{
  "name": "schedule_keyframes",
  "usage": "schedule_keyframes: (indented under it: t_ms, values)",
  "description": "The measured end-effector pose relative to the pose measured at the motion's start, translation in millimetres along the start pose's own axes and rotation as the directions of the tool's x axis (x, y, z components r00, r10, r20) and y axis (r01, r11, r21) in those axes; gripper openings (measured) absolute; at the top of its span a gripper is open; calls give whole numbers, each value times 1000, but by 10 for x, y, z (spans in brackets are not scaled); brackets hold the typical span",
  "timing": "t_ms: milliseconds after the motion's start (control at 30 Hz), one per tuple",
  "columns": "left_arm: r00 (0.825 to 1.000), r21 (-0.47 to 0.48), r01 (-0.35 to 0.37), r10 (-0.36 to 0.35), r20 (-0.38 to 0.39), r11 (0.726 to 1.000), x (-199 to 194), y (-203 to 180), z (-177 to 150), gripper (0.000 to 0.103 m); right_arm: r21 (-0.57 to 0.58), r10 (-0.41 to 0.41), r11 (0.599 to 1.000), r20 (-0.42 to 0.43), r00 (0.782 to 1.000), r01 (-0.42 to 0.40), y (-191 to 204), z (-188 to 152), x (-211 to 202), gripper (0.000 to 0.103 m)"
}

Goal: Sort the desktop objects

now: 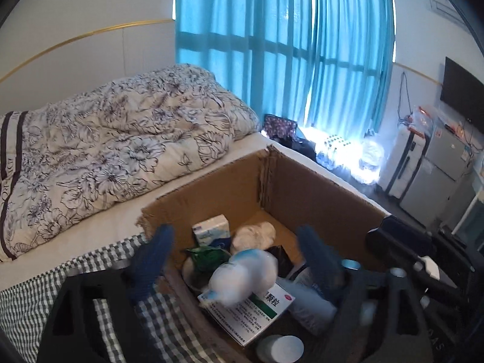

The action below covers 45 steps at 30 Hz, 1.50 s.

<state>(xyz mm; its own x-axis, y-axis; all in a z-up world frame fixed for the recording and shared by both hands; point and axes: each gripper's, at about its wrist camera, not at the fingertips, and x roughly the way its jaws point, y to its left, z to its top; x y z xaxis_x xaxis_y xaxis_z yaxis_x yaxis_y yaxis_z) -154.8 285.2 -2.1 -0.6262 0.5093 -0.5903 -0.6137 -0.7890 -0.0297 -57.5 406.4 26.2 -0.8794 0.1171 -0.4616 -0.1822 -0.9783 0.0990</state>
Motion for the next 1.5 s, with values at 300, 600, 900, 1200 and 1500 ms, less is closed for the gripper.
schedule_keyframes:
  t_ms: [300,600,900,1200,1500]
  values:
    - [995,-28,-30,32,95,999,-389,31,21,102,17,2,1000,144,990,-5,11,-8,-480,84]
    - [948,-70,-192,204,243,979,-1160,223,-362,103,16,39,999,249,968,-44,376,-121,-1048,103]
    - [905,-152,-308,338,258,939,-1797,629,-714,103,-45,105,994,233,967,-97,889,-212,-1117,103]
    - [830,-263,-472,525,189,841,-2287,1162,-1092,103,-142,254,963,191,948,-230,1585,-273,-1068,103]
    - [767,-359,-554,628,129,751,-2636,1550,-1368,103,-209,330,932,149,932,-297,2076,-387,-919,103]
